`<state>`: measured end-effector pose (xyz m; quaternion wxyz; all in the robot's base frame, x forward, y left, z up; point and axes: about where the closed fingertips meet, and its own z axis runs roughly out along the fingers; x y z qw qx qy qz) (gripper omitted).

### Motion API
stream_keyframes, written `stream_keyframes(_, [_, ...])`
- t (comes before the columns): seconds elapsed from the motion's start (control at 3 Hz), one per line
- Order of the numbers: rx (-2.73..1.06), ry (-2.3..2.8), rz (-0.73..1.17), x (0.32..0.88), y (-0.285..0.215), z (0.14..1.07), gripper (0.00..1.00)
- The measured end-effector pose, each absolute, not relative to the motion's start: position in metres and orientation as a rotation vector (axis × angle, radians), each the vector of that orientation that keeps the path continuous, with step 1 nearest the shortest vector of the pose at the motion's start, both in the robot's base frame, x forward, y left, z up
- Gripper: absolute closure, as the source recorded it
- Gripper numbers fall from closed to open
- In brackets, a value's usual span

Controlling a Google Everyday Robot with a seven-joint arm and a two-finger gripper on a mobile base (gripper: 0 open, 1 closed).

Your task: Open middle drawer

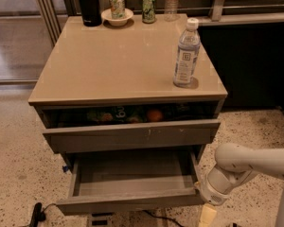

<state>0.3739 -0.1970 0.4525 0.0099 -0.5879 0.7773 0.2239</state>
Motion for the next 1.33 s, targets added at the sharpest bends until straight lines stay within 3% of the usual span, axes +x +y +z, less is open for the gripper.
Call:
stream_keyframes(1.0, [-1.89,2.4,0.602,0.415,-0.173,0.473,0.0])
stream_keyframes(1.33, [-1.853,2.364,0.598,0.424,-0.167,0.47,0.19])
